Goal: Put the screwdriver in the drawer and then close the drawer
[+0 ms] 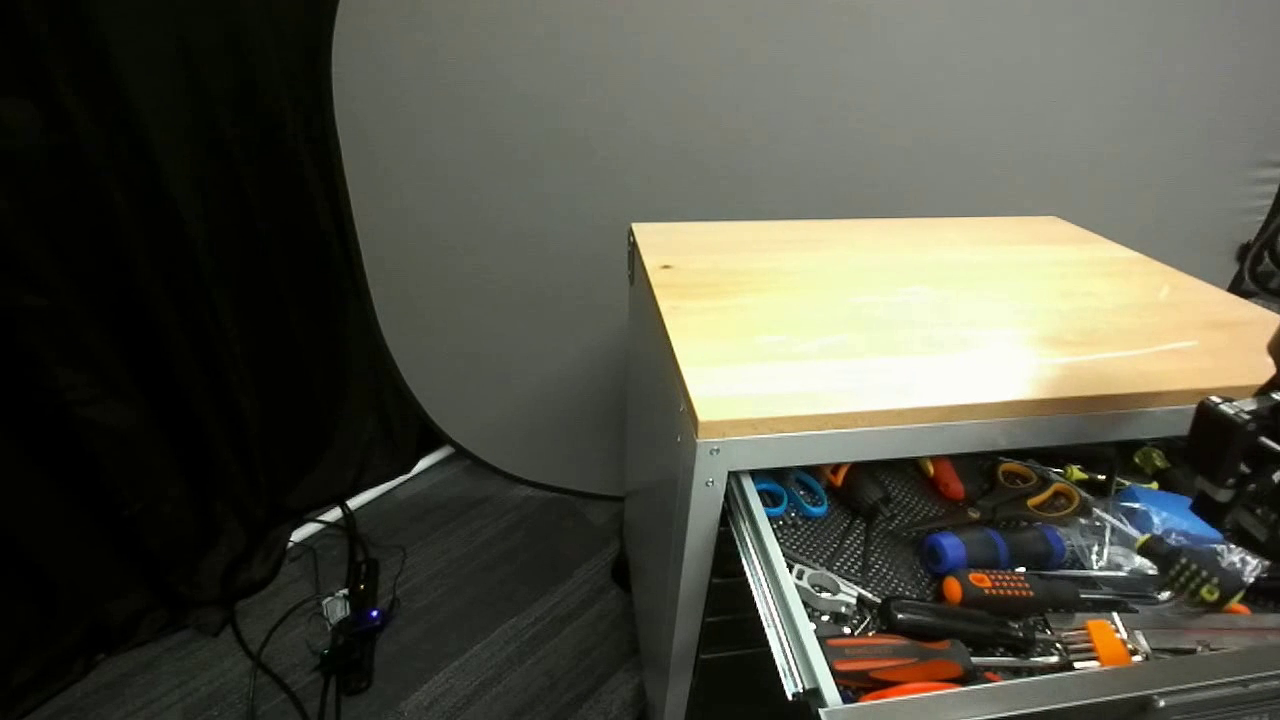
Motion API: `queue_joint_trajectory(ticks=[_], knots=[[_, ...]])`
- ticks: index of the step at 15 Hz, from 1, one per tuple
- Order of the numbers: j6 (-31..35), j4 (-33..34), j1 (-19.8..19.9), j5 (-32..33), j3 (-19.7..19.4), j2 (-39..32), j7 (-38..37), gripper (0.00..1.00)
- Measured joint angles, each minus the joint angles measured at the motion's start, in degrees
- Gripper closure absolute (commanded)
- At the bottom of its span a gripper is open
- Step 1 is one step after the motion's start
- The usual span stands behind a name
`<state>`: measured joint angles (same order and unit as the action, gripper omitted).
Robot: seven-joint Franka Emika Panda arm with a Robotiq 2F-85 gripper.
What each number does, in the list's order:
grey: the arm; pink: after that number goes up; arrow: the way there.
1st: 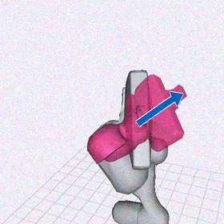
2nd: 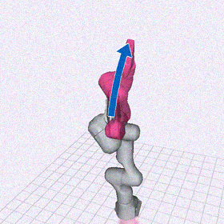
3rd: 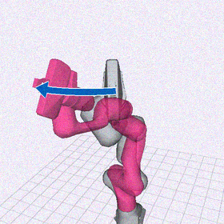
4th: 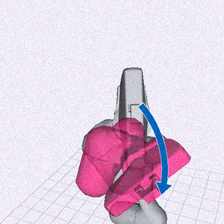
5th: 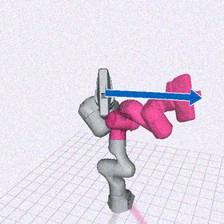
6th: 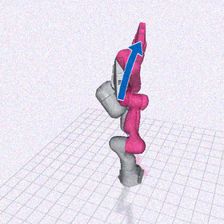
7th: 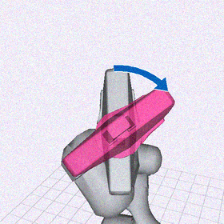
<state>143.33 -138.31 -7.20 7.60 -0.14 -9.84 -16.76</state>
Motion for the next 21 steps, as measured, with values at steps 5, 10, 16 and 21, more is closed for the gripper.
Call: queue_joint_trajectory(ticks=[5,10,16,21], knots=[[-2.88,-0.59,2.28,-0.99,-0.32,0.00,3.26,0.00],[-10.34,-1.93,6.60,-1.61,-1.94,-0.17,6.03,0.07],[-13.94,-4.21,7.28,-1.57,-2.17,-1.81,6.09,0.62],[-14.32,-4.36,7.07,-1.50,-2.12,-3.24,5.87,0.97]])
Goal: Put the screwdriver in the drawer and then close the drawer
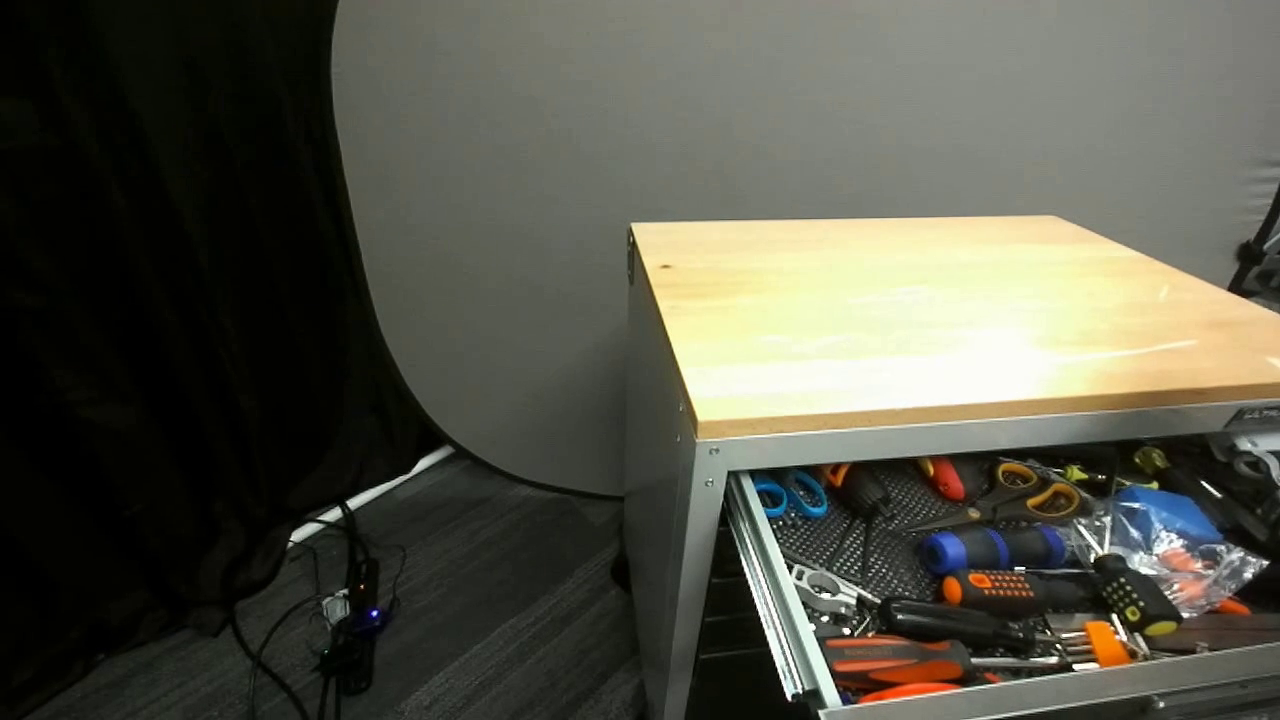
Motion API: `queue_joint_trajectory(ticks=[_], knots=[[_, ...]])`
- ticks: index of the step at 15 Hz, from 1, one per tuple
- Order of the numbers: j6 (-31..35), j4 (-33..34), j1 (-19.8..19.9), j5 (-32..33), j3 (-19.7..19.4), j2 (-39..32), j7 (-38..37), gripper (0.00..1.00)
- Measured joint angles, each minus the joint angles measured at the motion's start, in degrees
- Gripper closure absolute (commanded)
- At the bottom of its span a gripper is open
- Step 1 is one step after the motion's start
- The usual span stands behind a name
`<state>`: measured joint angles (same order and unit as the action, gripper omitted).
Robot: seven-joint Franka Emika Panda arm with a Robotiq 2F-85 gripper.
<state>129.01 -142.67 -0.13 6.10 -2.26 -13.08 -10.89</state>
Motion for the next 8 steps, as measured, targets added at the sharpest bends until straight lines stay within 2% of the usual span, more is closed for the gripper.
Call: queue_joint_trajectory(ticks=[2,4,8], knots=[[1.10,-0.01,-0.53,0.20,0.08,-0.32,-0.72,1.00],[2.80,-0.02,-1.37,0.49,0.18,-0.67,-2.19,0.95],[6.15,0.00,-3.28,1.46,0.38,-2.34,-5.57,0.93]])
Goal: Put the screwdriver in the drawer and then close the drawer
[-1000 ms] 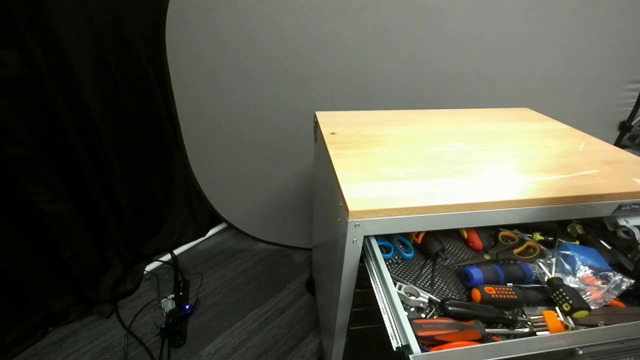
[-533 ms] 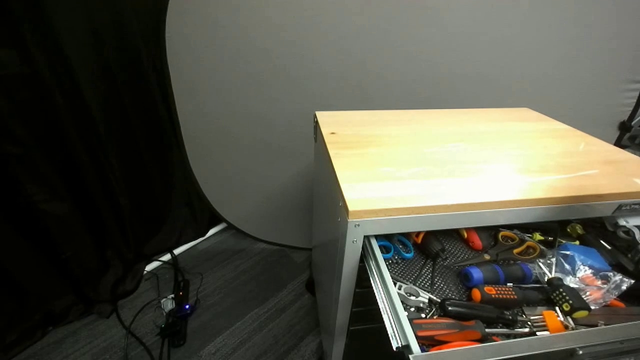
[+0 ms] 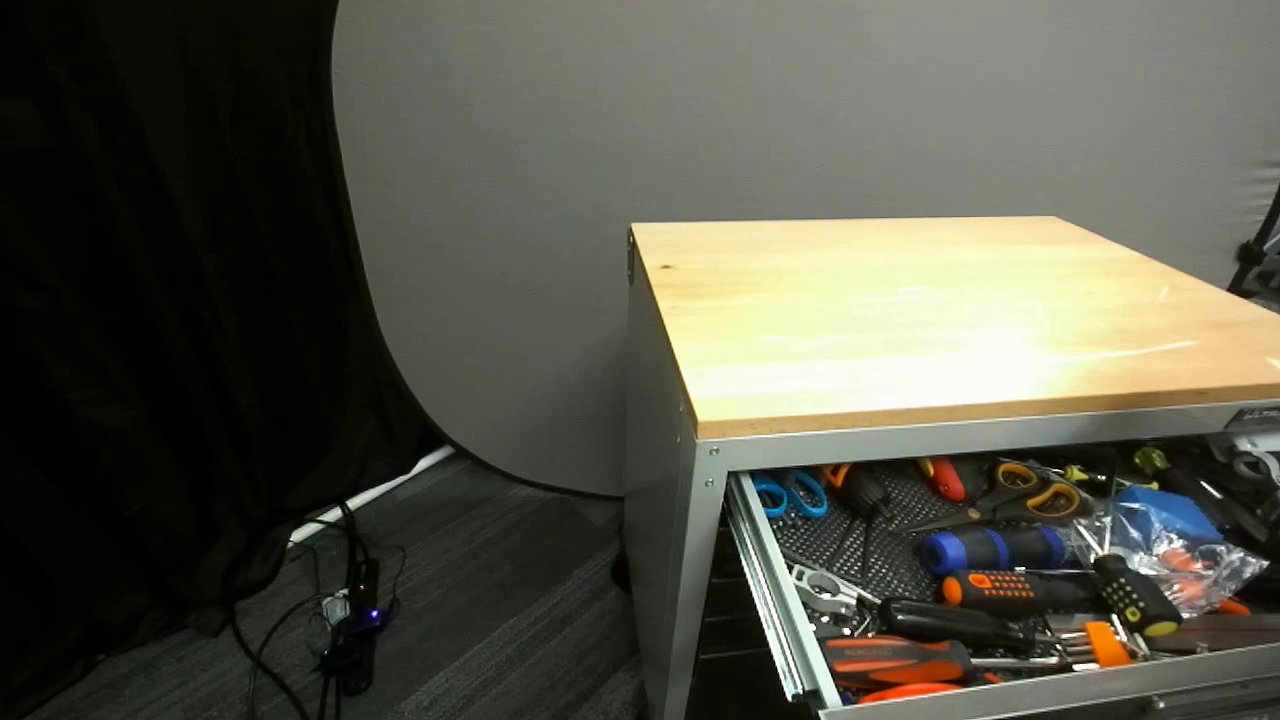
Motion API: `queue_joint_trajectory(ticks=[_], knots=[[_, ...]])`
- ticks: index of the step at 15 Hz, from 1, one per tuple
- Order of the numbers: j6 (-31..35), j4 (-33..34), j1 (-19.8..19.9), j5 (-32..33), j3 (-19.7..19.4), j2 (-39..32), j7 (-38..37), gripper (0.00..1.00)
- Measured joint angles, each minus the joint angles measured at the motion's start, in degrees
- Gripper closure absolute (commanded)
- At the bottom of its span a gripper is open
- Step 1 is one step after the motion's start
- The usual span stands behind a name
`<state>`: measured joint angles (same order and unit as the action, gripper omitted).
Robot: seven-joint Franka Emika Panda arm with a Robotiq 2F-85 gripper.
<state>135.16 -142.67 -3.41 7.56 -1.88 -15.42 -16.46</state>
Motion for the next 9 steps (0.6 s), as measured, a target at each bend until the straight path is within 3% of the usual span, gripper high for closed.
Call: queue_joint_trajectory(ticks=[9], knots=[[9.33,0.16,-2.77,0.21,-0.15,-1.06,-9.55,0.95]])
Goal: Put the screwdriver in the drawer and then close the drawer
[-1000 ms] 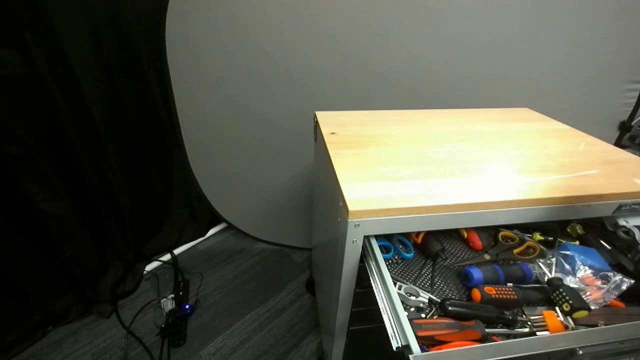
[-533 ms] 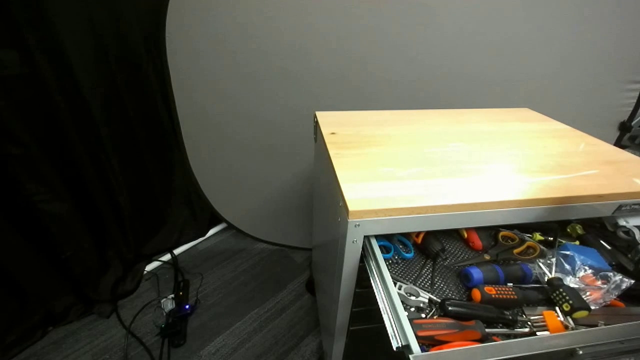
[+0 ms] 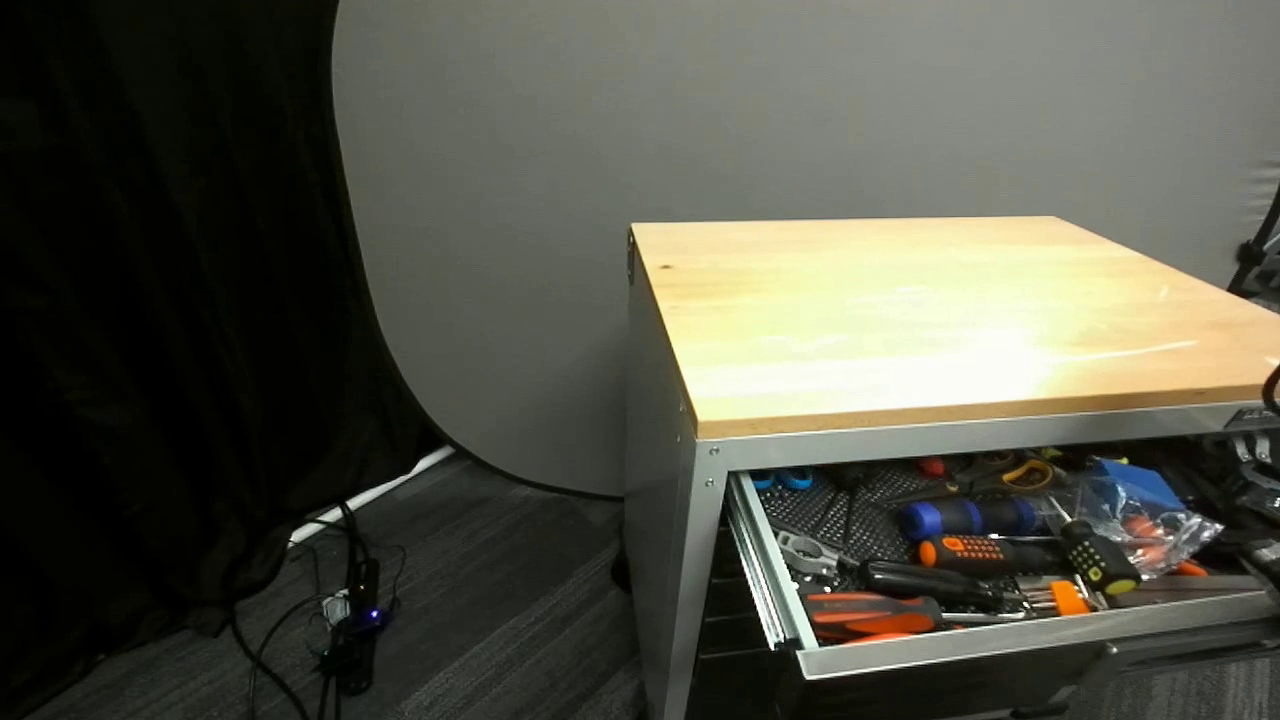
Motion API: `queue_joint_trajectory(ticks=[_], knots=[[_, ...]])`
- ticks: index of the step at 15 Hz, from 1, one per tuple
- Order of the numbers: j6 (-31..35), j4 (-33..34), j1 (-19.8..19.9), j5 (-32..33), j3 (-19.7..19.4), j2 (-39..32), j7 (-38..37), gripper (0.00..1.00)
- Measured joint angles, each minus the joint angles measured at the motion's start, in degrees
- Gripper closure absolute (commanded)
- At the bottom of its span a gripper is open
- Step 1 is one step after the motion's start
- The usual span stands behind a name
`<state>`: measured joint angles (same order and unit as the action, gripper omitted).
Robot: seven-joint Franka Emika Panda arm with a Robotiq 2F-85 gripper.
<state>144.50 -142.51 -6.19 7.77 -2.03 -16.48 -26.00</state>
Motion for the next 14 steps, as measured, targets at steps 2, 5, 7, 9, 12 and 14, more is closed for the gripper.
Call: queue_joint_trajectory(ticks=[2,5,7,9,12,14], knots=[[2.25,0.37,-0.64,0.03,-0.23,-0.01,-1.58,0.95],[5.13,1.52,-1.31,0.08,-0.69,-0.42,-3.72,0.95],[6.94,2.61,-1.56,0.08,-1.11,-1.24,-4.83,0.95],[8.61,3.87,-2.04,0.08,-1.71,-2.29,-5.66,0.95],[10.30,6.15,-2.87,0.08,-2.73,-4.24,-6.71,0.95],[11.03,7.68,-3.52,0.08,-3.48,-5.89,-7.07,0.95]])
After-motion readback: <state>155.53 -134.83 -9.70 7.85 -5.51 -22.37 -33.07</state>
